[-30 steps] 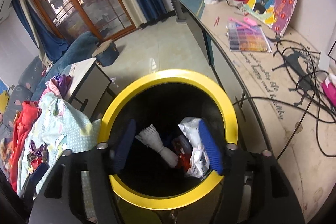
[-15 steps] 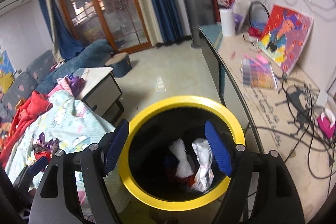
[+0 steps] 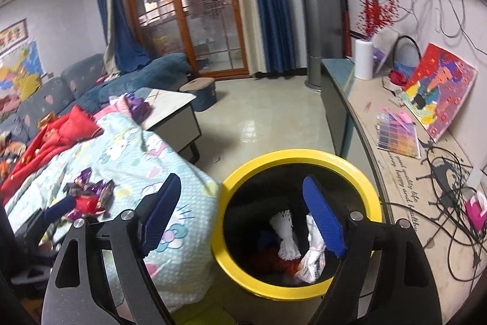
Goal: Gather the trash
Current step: 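Move both open tools back over the snacks on the bedspread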
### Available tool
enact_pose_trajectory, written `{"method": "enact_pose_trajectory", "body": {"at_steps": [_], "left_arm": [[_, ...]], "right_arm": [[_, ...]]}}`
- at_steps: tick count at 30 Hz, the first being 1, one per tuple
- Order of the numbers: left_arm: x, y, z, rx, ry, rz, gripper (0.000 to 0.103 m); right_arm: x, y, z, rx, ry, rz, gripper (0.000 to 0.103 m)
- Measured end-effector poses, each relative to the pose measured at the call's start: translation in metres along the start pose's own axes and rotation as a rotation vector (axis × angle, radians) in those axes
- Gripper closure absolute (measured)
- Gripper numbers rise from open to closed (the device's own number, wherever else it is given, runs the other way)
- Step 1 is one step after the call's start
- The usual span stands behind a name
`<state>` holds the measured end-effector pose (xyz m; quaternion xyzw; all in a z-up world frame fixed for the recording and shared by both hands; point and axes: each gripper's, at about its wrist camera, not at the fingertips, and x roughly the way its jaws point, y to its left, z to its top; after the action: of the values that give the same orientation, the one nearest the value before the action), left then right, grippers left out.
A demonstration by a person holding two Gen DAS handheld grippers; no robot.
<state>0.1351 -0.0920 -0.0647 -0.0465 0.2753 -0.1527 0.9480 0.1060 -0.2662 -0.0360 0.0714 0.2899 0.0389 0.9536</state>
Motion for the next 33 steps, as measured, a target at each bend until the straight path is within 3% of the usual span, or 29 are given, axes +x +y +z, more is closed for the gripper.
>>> {"method": "enact_pose_trajectory", "body": {"at_steps": [33], "left_arm": [[-0.060,0.114,0.009,-0.261,-0.105,0.200,0.011]], "right_arm": [[-0.001,0.097,-0.016,-0.211,0.010,0.161,0.023]]}}
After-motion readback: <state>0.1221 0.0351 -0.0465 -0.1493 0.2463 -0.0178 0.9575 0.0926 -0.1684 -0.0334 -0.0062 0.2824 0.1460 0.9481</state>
